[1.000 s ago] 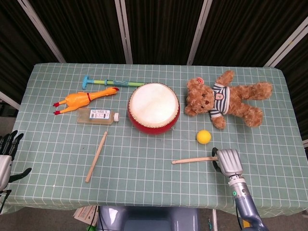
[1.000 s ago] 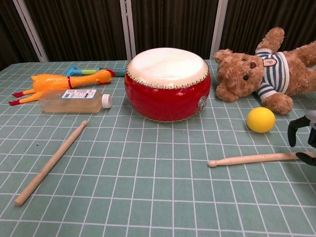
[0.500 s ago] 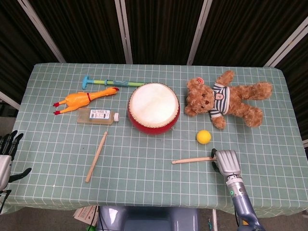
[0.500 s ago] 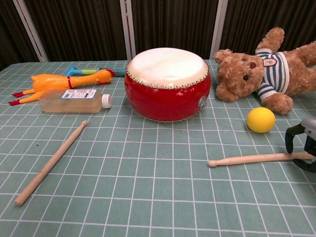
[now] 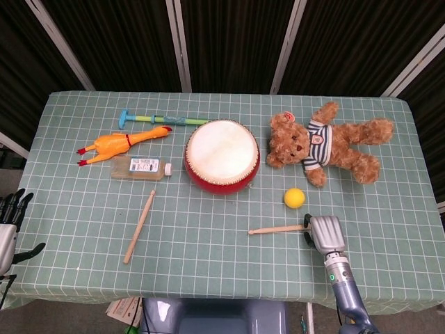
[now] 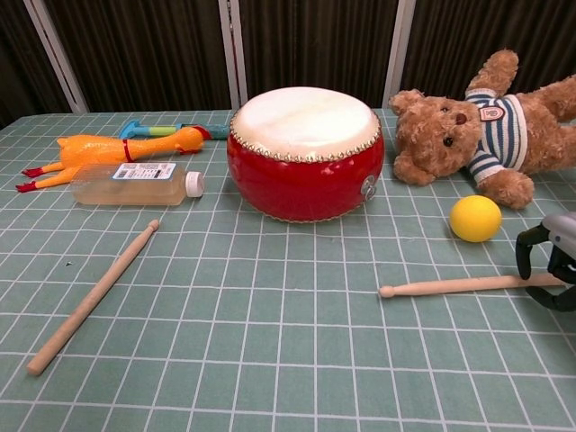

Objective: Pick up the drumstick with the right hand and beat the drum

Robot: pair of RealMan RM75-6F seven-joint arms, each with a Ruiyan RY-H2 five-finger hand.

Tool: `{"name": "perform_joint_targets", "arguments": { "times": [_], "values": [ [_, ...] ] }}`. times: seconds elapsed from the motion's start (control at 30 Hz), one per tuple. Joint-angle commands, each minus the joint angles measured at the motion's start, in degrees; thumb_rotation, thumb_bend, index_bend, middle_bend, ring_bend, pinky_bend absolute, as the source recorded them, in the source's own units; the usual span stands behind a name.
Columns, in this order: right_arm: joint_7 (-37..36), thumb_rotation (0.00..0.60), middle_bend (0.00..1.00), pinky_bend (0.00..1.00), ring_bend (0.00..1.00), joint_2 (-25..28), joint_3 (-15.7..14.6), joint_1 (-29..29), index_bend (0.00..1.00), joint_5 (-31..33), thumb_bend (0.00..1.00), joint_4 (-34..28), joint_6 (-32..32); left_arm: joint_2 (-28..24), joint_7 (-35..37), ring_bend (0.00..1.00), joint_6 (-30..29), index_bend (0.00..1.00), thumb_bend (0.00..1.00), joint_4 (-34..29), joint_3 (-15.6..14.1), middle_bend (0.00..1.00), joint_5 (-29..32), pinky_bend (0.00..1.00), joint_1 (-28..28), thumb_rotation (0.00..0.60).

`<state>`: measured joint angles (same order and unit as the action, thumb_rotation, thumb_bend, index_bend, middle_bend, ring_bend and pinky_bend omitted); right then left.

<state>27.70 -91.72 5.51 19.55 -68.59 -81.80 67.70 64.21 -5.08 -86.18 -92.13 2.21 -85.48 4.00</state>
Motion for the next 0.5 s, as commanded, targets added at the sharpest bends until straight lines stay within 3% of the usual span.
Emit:
{"name": "perform_joint_targets", "arguments": {
  "times": [0.03,0.5],
  "values": [
    [0.09,0.600,1.00,0.94,1.00,-0.38,-0.02,0.03,0.35,-0.26,0.42,0.27,0.42,-0.01,-0.03,0.00,0.05,0.00,0.00,-0.05,0.02,0.00,0.09,0.03,0.01,0.600],
    [1.24,0.600,1.00,0.94,1.00,0.18,0.44,0.49,0.31,-0.58,0.42,-1.64,1.36,-0.05,-0.21,0.00,0.18,0.00,0.00,-0.28,0.07,0.00,0.37,0.03,0.00,0.600]
  ]
}}
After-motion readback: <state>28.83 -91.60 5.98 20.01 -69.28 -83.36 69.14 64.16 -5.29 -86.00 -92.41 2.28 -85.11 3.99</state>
